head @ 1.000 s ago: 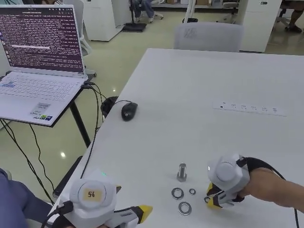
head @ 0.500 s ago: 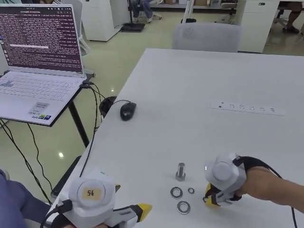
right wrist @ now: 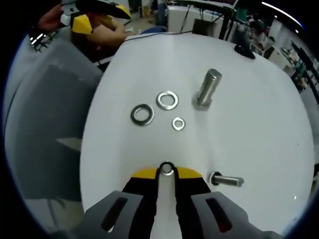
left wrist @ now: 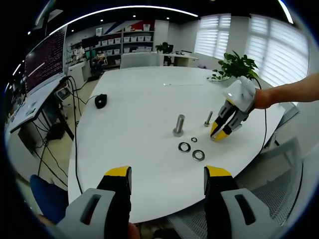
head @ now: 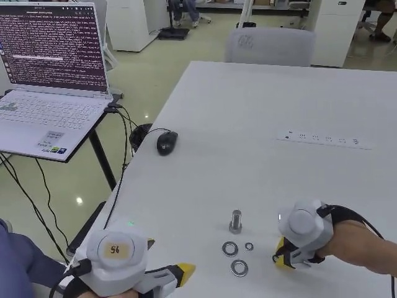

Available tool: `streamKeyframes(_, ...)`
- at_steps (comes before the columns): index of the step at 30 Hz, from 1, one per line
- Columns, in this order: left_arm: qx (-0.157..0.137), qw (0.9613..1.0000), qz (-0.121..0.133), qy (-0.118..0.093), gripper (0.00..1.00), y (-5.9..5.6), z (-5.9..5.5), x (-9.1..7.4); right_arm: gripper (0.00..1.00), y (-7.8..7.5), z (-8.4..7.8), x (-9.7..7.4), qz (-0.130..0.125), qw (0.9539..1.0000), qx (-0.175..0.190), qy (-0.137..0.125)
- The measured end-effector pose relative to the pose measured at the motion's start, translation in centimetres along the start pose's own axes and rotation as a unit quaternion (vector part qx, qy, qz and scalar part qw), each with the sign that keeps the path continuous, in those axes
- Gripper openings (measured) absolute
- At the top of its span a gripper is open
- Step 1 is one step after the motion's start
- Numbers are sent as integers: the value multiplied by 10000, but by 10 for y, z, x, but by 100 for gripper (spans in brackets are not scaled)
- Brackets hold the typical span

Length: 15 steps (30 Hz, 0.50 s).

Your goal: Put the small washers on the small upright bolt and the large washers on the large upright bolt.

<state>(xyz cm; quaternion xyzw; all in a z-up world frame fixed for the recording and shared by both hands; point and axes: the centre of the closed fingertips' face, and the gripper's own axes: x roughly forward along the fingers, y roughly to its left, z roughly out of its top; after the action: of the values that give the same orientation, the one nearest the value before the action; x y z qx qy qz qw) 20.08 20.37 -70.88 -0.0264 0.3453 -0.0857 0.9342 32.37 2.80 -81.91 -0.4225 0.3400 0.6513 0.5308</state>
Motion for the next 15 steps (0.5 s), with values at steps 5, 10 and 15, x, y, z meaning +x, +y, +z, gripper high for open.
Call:
streamKeyframes(5, 3, 10000, -6, -7, 58, 0, 2, 1, 13, -11, -10, -15, -229, 9988, 398, -168)
streamKeyframes(10, 16, 10000, -18, -9, 58, -1, 3, 2, 13, -27, -17, -34, -529, 9946, 802, -390)
streamKeyframes(15, 35, 10000, -44, 2, 58, -3, 4, 3, 13, -41, -21, -51, -754, 9918, 921, -476)
